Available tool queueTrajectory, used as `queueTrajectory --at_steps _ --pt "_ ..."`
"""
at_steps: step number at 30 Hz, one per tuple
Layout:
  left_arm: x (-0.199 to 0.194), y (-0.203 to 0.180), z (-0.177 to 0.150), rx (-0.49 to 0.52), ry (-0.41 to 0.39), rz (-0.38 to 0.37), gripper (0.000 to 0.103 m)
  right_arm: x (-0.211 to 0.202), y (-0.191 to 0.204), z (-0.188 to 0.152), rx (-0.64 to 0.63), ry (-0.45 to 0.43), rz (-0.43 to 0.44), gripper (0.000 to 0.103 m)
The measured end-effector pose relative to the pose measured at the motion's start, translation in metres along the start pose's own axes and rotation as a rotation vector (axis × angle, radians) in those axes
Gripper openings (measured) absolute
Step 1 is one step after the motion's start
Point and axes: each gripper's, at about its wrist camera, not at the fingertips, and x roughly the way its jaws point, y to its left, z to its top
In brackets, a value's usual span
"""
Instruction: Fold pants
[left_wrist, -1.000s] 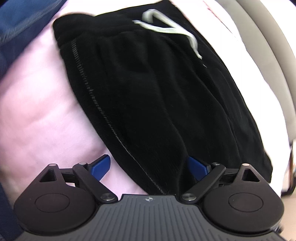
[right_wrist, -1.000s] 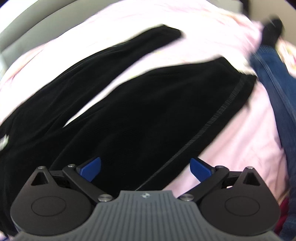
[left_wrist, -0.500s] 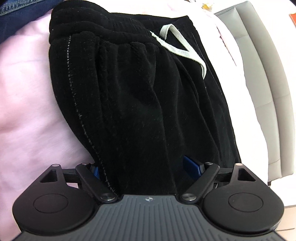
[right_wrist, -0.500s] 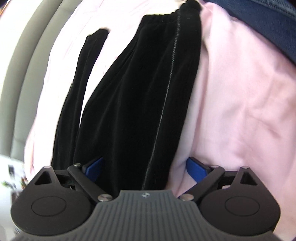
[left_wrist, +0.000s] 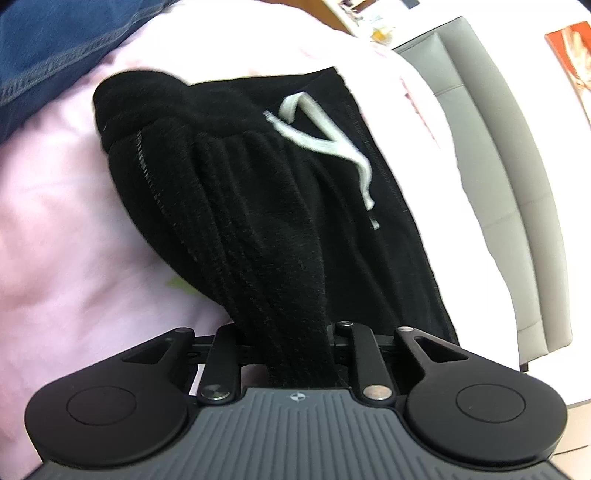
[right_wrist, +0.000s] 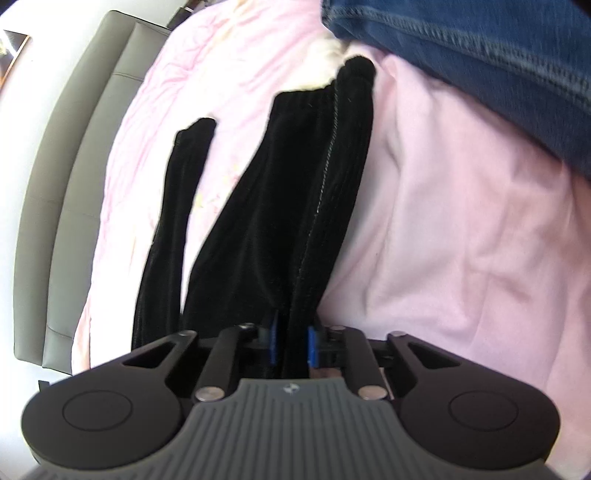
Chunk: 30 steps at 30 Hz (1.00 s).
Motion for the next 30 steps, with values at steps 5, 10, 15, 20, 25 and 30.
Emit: queueTrajectory --at_steps 5,10,15,20,25,30 --pt "-0.002 -0.005 0.002 0.021 -0.013 -0.006 0.022 -0.023 0.001 -0.004 -0.024 -0.013 0.005 0.004" --pt "0.015 0.009 0.003 -0.022 0.031 0.055 0.026 -0.019 -0.005 0.006 0.023 -0.019 -0.007 0.009" --pt "0.025 0.015 0.013 -0.055 0.028 0.092 0.034 -0.011 0.002 0.022 -0.064 -0.087 -0.067 0.027" --pt "0.023 0.021 0.021 -0.099 0.026 0.048 0.025 0.016 -0.016 0.042 0.073 -0.040 -0.022 0.006" --pt "-0.010 -0.016 0.028 0.110 -0.061 -0.052 0.021 -0.014 0.021 0.047 -0.036 -0.095 0.119 0.003" --pt "-0.007 -0.045 0.057 0.135 -0.050 -0.117 0.021 -0.022 0.062 0.067 -0.116 -0.112 0.206 0.003"
